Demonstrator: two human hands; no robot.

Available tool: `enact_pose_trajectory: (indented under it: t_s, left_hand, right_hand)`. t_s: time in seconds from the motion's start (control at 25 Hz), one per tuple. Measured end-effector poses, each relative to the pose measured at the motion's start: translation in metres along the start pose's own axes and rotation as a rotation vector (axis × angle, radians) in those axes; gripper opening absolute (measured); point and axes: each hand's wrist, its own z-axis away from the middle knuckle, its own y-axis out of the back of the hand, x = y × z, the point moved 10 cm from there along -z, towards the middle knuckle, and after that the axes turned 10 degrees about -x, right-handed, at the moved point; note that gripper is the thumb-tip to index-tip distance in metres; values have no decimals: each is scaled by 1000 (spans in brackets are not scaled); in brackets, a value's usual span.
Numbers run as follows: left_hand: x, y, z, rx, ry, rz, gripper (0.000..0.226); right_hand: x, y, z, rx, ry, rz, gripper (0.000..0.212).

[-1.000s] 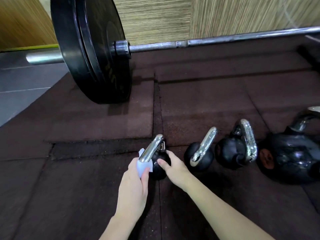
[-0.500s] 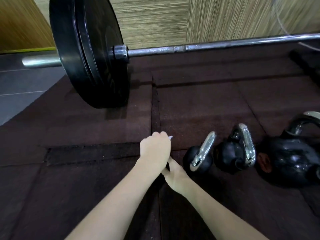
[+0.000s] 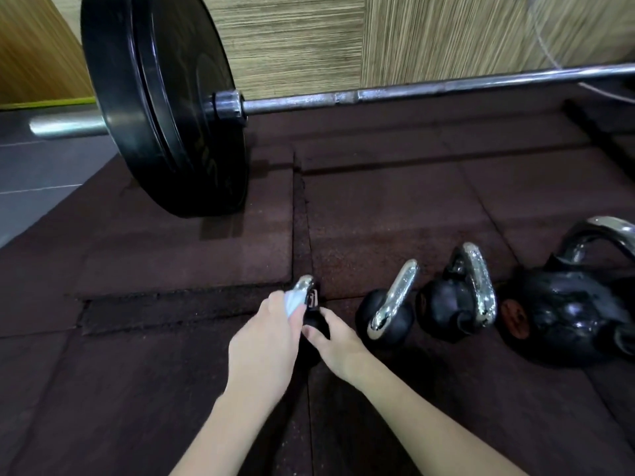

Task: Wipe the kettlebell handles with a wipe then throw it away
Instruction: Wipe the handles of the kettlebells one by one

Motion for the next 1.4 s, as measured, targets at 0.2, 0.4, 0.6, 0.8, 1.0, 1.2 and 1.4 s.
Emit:
enact_pose_trajectory:
  t_s: [0.2,0.4,0.6,0.8,1.0,1.2,1.4]
  left_hand:
    - [63,-18,-81,-344,-72,-360,31]
    - [29,-5,-37,-162,-96,-188,23]
    - [-29,-15,49,17,7,617,25]
    - [-40,-29,49,82,137,619,20]
    - [4,8,1,68,-11,-29,36]
    - [55,-20,-85,-382,-4,-351,37]
    - [46,-8,-52,-274,-83,-219,20]
  right_hand:
    - [0,-3,-2,1,-16,14,59]
    - [0,-4,-1,-5,3,10,61]
    - [1,-3,0,-5,34,-15,60]
    - [-2,1,4,-1,24,-42,62]
    - [0,3,0,-9,13,-46,60]
    - [1,-1,-3,4,-8,-4,64]
    - [0,-3,-3,-3,4,28,63]
